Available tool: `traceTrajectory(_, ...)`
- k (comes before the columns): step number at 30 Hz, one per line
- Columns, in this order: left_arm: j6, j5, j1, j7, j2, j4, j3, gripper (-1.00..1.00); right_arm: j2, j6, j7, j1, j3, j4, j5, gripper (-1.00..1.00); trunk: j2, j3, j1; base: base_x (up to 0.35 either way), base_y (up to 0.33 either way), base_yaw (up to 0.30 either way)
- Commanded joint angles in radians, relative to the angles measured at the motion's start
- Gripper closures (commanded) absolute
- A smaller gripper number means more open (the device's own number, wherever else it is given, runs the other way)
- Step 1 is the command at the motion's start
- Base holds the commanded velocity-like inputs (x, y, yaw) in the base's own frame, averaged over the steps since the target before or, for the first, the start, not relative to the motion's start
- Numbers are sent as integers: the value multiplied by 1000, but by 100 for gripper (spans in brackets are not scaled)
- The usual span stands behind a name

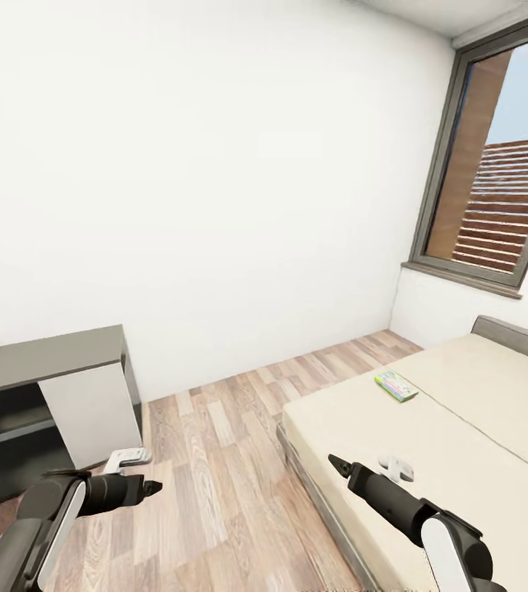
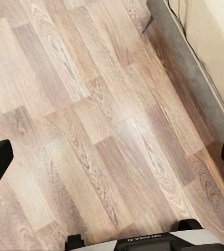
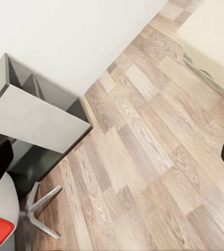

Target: Put all the toys in the child's room - the three board games (two on the bed and one on the table), the two jigsaw puzzles on the table, and the tennis ball on the table - inside the toy box on the table in the child's room.

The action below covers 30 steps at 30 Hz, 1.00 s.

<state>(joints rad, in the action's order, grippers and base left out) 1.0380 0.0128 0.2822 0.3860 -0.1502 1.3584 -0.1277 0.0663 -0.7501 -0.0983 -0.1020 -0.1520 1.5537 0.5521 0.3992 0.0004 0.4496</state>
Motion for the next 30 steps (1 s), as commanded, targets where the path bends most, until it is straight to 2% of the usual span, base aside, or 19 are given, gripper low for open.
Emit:
traceTrajectory(1,5,1,0,2,0,1,-1,-100,1,-6,-8,-1,-3,0,-4,-100,1,0,0,0,0,-279)
traceTrajectory(30,5,1,0,2,0,1,-1,-100,3,-6,-8,-1,-3,-1,-4,-100,1,0,0,-35,26,-279)
